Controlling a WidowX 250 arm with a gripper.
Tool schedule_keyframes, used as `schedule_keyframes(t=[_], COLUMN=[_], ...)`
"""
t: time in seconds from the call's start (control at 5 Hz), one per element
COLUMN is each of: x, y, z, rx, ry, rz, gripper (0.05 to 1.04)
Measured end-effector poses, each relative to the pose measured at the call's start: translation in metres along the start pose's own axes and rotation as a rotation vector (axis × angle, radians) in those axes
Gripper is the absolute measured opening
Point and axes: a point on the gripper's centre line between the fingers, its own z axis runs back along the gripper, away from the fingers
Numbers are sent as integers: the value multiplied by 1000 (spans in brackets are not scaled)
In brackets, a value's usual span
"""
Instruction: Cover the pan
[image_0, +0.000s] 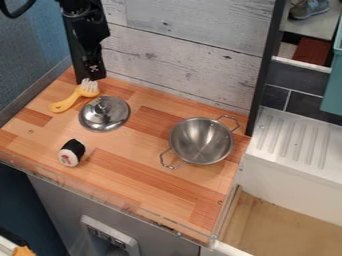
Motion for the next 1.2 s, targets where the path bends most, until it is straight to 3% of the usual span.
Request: schedule_keyframes(t=[0.8, 1.2], x=[-16, -18], y=[-23, -30], z=[-43, -62], rx=[-138, -171], ry=[87, 85], rz=[41, 53], gripper=[1001, 1001])
